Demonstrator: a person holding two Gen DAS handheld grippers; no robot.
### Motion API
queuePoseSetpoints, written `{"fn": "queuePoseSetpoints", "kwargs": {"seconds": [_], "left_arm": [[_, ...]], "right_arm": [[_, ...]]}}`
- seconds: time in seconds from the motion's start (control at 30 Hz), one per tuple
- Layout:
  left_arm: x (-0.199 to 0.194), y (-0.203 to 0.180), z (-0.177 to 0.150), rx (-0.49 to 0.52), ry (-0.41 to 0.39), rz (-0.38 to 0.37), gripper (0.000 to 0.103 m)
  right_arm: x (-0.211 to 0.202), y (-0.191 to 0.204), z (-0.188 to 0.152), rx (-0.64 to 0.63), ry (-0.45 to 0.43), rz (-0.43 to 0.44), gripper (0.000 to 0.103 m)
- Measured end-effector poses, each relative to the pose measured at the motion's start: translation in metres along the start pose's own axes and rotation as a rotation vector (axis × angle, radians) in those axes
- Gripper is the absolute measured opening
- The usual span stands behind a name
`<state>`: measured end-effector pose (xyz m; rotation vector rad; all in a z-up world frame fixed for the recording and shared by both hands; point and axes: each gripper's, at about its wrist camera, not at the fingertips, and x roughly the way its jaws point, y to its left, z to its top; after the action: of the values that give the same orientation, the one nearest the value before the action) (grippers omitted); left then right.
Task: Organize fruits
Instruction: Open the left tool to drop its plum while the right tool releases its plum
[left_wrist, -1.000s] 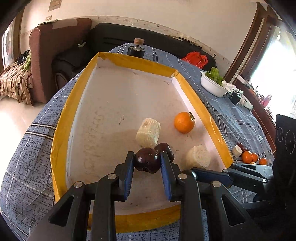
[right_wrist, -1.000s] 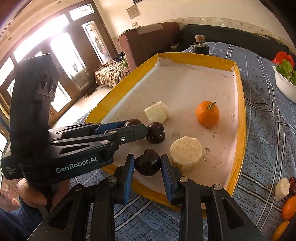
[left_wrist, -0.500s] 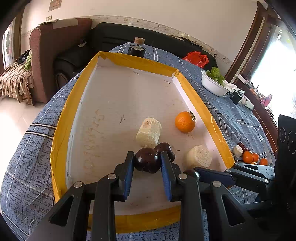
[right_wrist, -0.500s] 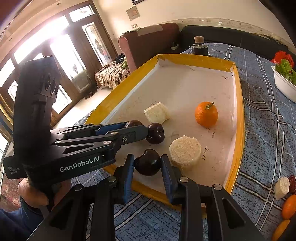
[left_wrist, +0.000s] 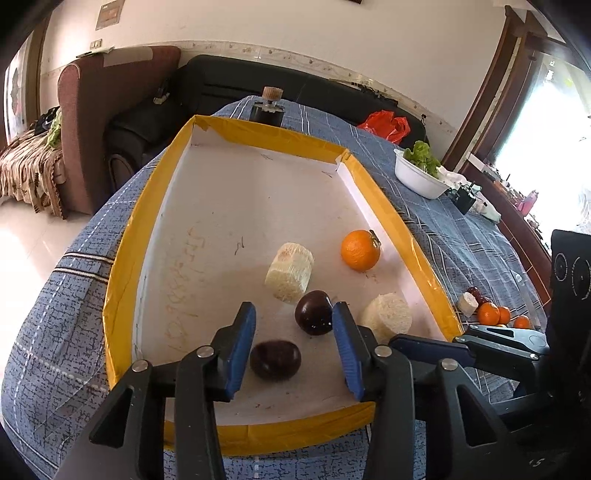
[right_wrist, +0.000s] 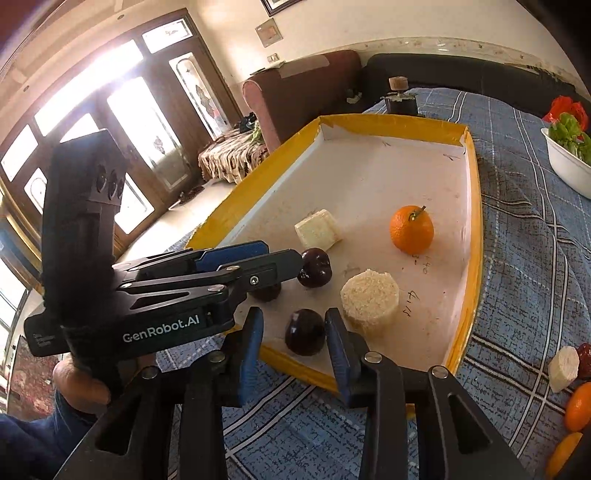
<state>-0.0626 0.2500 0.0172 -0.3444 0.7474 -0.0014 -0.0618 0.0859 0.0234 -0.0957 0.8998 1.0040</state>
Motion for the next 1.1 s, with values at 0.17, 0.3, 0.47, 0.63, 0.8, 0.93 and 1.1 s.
{"fn": "queuePoseSetpoints", "kwargs": {"seconds": [0.17,0.3,0.47,0.63,0.8,0.93,1.1], "left_arm": [[-0.005,0.001,-0.001,-0.007,-0.028,-0.012,0.043],[-0.01,0.002,-0.001,-0.013,-0.051,-0.024,0.045],[-0.011,0.0,-0.001,-0.007,-0.064,-0.019,0.047],[-0.012,-0.001,-0.001,-0.005,-0.07,-0.014,0.048],[-0.014,-0.002,-0.002,-0.003,-0.086,-0.014,0.053],[-0.015,-0.003,-0.002,0.0,-0.091,-0.011,0.054],[-0.015,-0.003,-0.002,-0.002,-0.096,-0.015,0.054]], "right_arm": [[-0.013,-0.001,-0.001,0.013,-0.037,0.013,0.04],[-0.019,-0.004,-0.001,0.026,-0.063,0.009,0.042],[-0.027,-0.005,-0.002,0.036,-0.089,0.018,0.042],[-0.029,-0.011,-0.001,0.054,-0.1,0.019,0.043],[-0.031,-0.014,-0.001,0.07,-0.109,0.017,0.044],[-0.032,-0.015,-0.001,0.075,-0.111,0.015,0.045],[-0.032,-0.018,-0.001,0.088,-0.116,0.011,0.045]]}}
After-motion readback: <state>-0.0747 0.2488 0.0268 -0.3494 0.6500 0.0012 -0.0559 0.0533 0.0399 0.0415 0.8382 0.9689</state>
